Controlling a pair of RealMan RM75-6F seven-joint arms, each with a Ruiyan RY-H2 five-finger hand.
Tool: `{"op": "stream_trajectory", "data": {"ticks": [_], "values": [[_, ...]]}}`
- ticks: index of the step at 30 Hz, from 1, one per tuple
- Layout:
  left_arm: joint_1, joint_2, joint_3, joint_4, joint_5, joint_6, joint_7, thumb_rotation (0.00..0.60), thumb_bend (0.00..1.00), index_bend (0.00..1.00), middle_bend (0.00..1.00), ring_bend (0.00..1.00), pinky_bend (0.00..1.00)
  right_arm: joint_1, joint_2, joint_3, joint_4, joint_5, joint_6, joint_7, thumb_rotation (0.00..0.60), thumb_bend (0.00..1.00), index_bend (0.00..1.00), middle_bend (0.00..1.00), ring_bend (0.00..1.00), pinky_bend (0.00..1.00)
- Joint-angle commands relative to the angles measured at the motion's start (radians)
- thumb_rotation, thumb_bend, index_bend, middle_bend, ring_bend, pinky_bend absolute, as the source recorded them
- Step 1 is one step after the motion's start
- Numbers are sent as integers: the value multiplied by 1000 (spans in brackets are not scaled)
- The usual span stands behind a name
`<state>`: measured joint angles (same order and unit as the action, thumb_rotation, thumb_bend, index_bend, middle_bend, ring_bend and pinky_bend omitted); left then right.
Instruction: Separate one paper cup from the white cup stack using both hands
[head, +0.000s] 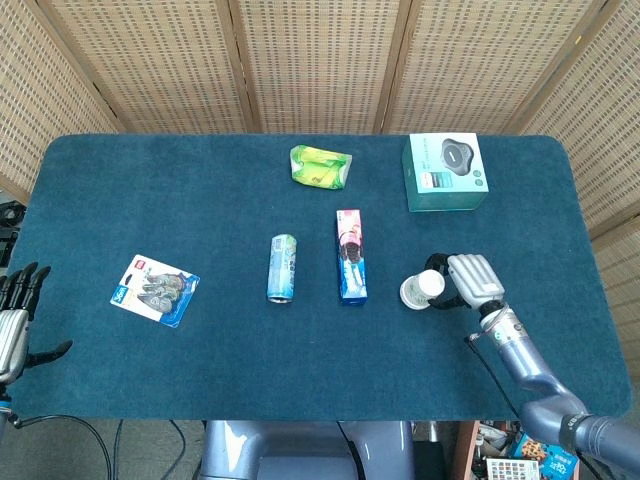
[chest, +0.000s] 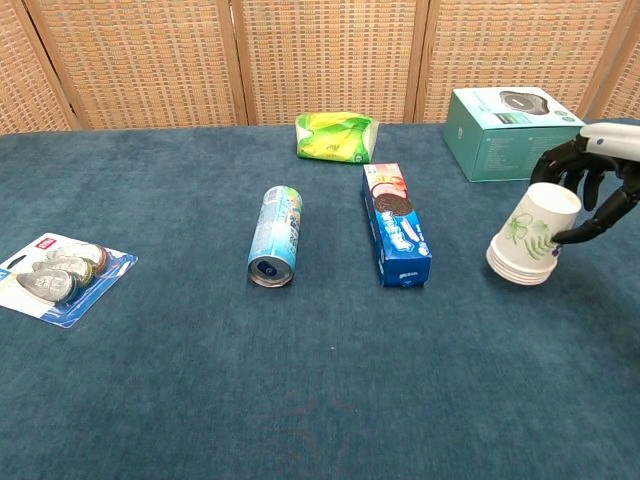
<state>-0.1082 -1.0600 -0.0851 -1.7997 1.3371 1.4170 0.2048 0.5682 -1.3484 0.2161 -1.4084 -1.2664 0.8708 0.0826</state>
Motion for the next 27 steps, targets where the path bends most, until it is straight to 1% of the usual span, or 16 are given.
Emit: {"op": "stream_trajectory", "data": {"ticks": [1,7,8,10,12,16,18,21,27], "values": [[-8,-2,-5,6,2,-5,2,600,164,0,0,0,0,-8,44,20,-61,-8,18,57,600,406,558,594,475,513],[-52,-18,-29,46,23,-27,13,600,165,0,0,0,0,-15,145,75,-220,6,23,179,600,415,564,598,478,513],[-69,-26,-39,62,39,-31,9,600,164,0,0,0,0,-10,168,94,-265,26,5,220,600,416,564,598,477,513],[-96,-42,-53,90,70,-35,-1,600,164,0,0,0,0,3,194,116,-316,61,-35,274,600,416,564,597,478,513],[-120,-54,-65,111,98,-38,-7,600,164,0,0,0,0,17,203,133,-343,96,-68,311,600,415,564,597,478,513],[-189,-89,-90,153,160,-61,-12,600,164,0,0,0,0,66,182,164,-377,193,-139,366,600,416,564,597,477,513],[-228,-108,-102,171,189,-78,11,600,164,0,0,0,0,92,159,178,-383,250,-166,386,600,416,564,598,477,513],[-278,-148,-118,202,231,-85,47,600,165,0,0,0,0,127,115,195,-375,329,-179,403,600,416,564,598,477,513],[-367,-247,-142,270,282,-102,70,600,166,0,0,0,0,191,35,214,-347,483,-196,422,600,417,564,598,477,513]]}}
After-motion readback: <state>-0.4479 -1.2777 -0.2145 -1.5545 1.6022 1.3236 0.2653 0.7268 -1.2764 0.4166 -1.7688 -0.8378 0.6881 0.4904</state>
